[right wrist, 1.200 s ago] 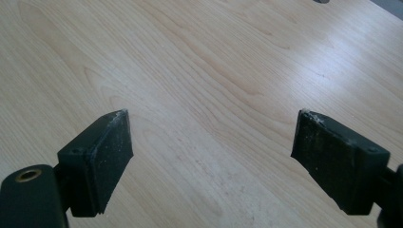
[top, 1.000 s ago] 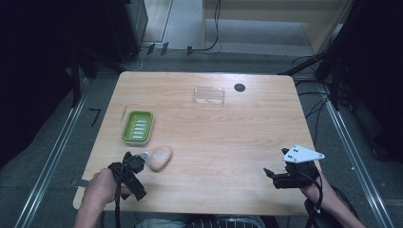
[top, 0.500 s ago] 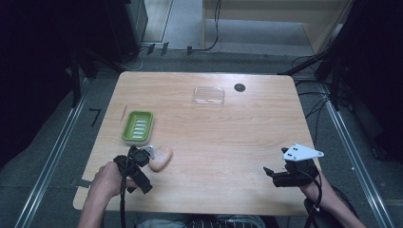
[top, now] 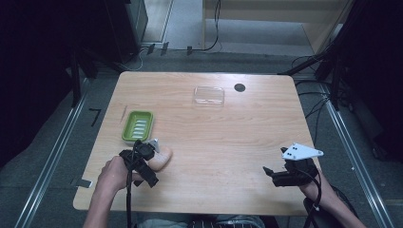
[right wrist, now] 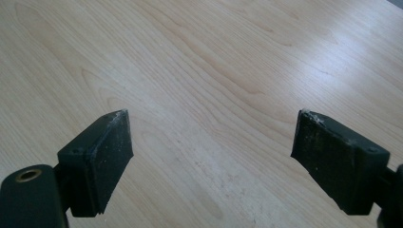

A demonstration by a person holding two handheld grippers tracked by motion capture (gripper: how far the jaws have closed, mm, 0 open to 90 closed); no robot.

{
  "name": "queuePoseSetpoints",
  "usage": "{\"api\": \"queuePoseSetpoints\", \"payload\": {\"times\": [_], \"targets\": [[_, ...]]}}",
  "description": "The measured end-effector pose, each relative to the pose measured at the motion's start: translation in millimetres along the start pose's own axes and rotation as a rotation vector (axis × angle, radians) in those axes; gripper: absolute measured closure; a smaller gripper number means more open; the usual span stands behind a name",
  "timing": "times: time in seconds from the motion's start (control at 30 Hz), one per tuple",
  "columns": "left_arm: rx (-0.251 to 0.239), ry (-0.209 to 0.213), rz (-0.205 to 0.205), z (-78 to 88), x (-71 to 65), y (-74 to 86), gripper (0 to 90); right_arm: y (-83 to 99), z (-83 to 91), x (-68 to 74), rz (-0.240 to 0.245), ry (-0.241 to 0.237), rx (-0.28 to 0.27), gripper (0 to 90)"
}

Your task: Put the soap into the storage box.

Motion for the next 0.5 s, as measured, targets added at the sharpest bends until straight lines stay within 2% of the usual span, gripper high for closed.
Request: {"api": "queuePoseSetpoints", "payload": {"times": [0.27, 0.5], "targets": [[-0.016, -0.001, 0.005, -2.8, 1.9, -15.9, 0.0, -0.8, -1.6, 0.2, 0.009, -0.002, 0.002, 13.4], [-0.032, -0.003, -0.01, -2.1, 0.3, -31.6, 0.0, -0.6, -1.5, 0.4, 0.011, -0.001, 0.003, 13.4]]}}
Point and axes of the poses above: each handheld gripper's, and its own axes: z roughly backward along the jaws, y roughly out of its underside, x roughly to its left, the point moved 8 cm from there along -z, roughly forward along the jaws, and after that the axes turned 8 degrees about -x, right-handed, at the moved point
